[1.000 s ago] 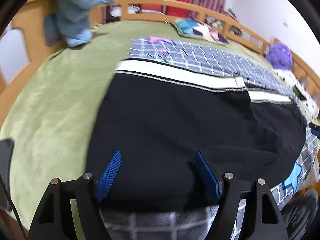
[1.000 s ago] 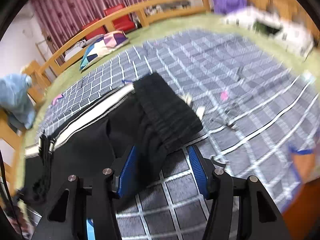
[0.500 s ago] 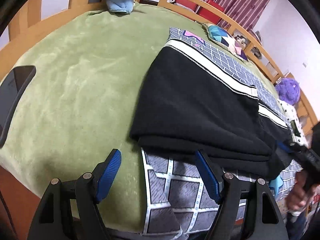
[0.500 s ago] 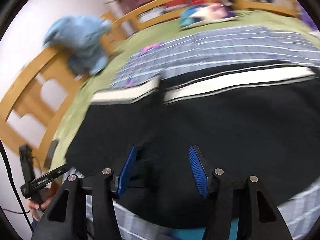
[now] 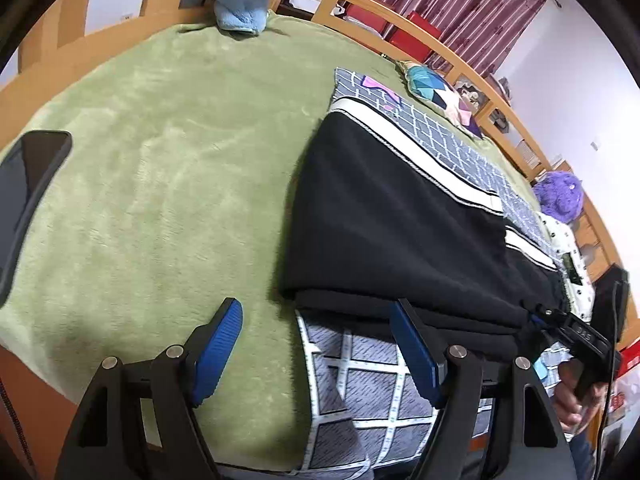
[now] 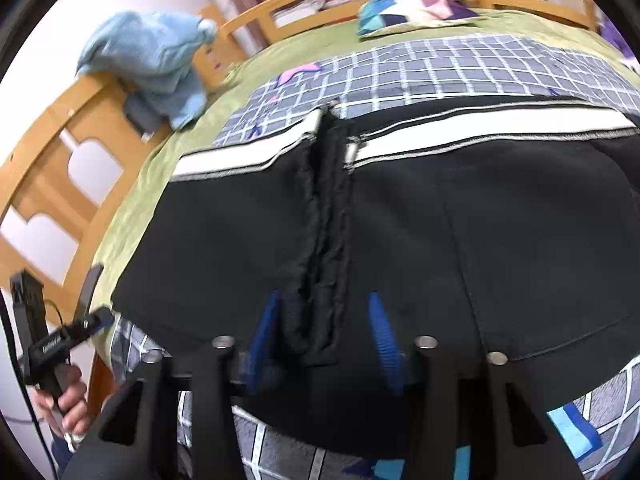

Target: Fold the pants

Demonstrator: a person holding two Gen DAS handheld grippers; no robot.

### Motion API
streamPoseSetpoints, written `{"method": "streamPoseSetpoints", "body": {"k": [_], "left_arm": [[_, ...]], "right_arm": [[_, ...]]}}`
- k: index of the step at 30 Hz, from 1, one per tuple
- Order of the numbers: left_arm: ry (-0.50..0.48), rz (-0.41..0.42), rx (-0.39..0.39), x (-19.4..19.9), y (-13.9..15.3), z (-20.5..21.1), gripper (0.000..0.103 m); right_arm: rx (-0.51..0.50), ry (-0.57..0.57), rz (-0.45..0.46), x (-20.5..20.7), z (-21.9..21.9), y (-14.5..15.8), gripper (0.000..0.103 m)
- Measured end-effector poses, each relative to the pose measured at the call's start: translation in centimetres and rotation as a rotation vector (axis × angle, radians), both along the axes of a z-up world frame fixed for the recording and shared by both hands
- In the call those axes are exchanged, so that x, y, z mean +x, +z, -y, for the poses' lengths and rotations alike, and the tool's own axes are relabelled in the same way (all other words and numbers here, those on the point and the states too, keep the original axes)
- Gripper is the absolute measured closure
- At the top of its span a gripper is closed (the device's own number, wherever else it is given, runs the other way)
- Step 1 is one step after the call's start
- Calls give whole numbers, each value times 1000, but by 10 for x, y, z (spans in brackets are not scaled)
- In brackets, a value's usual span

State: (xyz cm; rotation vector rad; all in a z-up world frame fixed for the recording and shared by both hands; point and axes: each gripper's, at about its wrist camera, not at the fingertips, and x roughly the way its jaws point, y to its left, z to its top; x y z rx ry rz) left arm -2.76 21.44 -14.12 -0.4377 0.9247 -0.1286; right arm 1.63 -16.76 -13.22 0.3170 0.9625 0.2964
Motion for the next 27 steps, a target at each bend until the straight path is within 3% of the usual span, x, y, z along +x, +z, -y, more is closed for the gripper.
{"method": "streamPoseSetpoints", "body": {"k": [7,9,12,16,21,27], "left_arm": [[-20,30,-41,1,2,3,28],[-3,20,-69,4,-1,0,28],[15,6,-132,8,-9,-5,30],[9,23,-179,7,-10,-9,30],[-11,31,-209,7,-6,-8,35],[-43,49,-261,-8,6,-12,35]], "right_arm": [[88,-22,-58,20,-4,-16,49],[95,9,-79,23,-12,-20,66],[62,22,-66,22,-16,-17,79],[193,12,-35,6,4,-4,80],[112,16,-75,9,-11,-26,76],[169,12,-99,14,-7,-21,72]]}}
